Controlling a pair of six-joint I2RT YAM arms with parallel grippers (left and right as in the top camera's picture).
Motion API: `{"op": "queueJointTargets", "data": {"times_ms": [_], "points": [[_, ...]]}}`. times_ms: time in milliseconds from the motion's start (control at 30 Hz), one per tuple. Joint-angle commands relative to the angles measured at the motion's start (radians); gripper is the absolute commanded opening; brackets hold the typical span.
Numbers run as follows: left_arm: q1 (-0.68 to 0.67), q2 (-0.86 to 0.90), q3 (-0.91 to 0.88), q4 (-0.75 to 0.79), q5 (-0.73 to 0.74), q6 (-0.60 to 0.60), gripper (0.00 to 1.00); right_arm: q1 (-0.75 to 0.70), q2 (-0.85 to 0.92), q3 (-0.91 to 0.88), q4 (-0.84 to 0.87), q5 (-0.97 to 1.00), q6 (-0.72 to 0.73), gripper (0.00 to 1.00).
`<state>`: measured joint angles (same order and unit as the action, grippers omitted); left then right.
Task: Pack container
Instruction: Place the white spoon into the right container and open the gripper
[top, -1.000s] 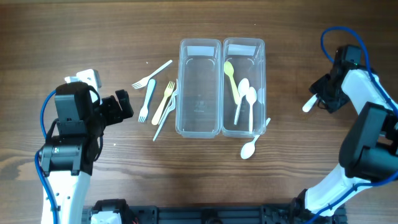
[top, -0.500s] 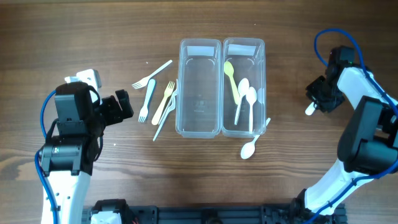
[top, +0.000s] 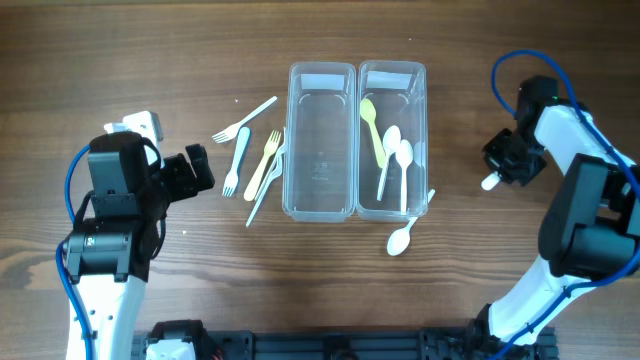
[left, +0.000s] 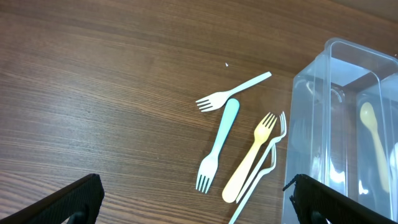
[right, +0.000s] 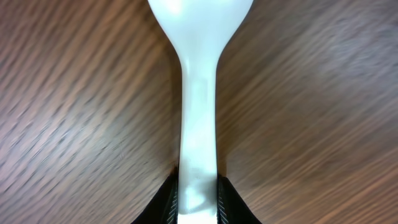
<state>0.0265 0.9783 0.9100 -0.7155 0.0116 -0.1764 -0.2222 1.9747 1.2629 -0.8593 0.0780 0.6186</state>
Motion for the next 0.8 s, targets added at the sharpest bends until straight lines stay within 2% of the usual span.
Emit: {"op": "queueJointTargets", "data": {"times_ms": [0, 233, 367, 533, 700, 733, 767], "points": [[0.005, 0.0, 0.021, 0.0, -0.01, 0.013, 1.0, 0.052, -0.083, -0.013, 0.016, -0.02, -0.045, 0.14], [0.005, 0.0, 0.021, 0.0, -0.01, 0.013, 1.0, 0.188, -0.31, -0.013, 0.054, -0.022, -0.096, 0.18], [0.005, 0.0, 0.021, 0.0, -0.01, 0.013, 1.0, 0.34, -0.409, -0.013, 0.077, -0.08, -0.126, 0.17], [0.005, 0.0, 0.021, 0.0, -0.01, 0.013, 1.0, 0.529, -0.389, -0.013, 0.104, -0.048, -0.121, 0.19], [0.005, 0.0, 0.021, 0.0, -0.01, 0.013, 1.0, 0.616, -0.303, -0.013, 0.118, -0.008, -0.118, 0.2], [0.005, 0.0, 0.021, 0.0, -0.01, 0.012, 1.0, 0.619, -0.294, -0.013, 0.118, -0.008, -0.119, 0.26], [0.005, 0.0, 0.021, 0.0, -0.01, 0.013, 1.0, 0.62, -0.294, -0.013, 0.117, -0.008, -0.122, 0.37]]}}
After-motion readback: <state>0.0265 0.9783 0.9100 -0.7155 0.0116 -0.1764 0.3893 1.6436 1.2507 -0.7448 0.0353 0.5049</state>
